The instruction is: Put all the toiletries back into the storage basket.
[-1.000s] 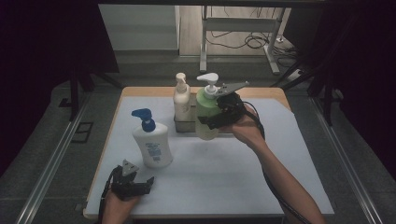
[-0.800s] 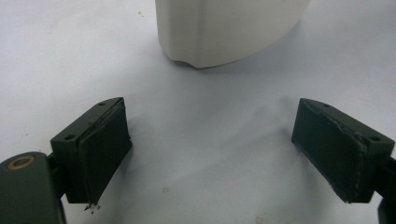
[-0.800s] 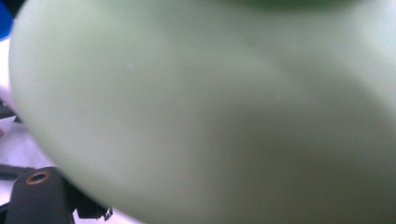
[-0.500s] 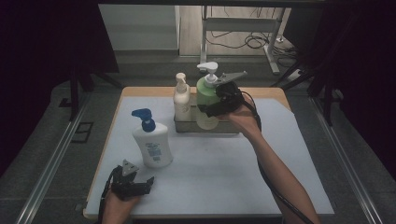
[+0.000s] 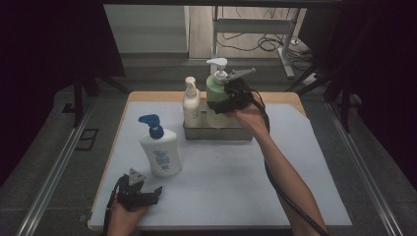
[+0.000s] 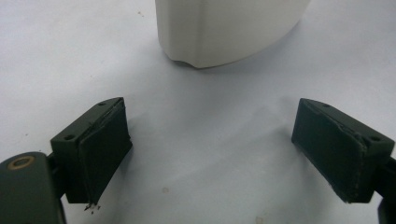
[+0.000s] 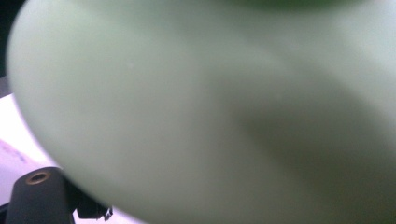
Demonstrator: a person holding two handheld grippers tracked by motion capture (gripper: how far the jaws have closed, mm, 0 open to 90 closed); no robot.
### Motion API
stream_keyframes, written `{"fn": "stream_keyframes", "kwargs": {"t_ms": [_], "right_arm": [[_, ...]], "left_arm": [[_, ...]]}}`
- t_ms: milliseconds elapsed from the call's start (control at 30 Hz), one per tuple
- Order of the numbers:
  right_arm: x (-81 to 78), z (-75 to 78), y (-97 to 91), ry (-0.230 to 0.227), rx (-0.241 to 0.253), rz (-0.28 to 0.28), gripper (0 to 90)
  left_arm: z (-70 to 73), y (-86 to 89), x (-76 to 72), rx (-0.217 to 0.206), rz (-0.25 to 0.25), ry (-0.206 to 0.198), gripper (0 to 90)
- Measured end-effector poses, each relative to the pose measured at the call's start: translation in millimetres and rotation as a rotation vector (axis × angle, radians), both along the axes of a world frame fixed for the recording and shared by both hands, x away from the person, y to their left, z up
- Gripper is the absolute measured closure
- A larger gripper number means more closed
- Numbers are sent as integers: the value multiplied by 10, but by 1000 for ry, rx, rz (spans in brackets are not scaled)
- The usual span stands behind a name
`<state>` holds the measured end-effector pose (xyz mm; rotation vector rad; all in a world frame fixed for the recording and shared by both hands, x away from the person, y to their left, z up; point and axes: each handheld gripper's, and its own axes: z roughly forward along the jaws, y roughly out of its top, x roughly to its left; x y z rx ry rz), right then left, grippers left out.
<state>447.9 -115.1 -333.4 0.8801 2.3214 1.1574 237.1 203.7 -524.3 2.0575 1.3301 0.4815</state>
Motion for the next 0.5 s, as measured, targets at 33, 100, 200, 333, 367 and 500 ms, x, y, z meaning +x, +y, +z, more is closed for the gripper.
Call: {"fn": "stream_keyframes", "kwargs": {"t_ms": [33, 100, 200, 333, 367, 500], "right_arm": [[0, 0, 0, 0, 0, 0, 126], [36, -19, 9, -1, -4, -9, 126], [105, -61, 12, 0, -2, -20, 126], [163, -109, 32, 2, -8, -35, 126], [163, -109, 32, 2, -8, -35, 126], [206, -170, 49, 7, -8, -37, 126]], "left_arm": [[0, 0, 0, 0, 0, 0, 108], [0, 0, 0, 0, 0, 0, 108], [1, 0, -1, 1, 1, 0, 108], [2, 2, 0, 3, -1, 2, 108], [2, 2, 0, 3, -1, 2, 108], [2, 3, 1, 4, -2, 2, 108]]}}
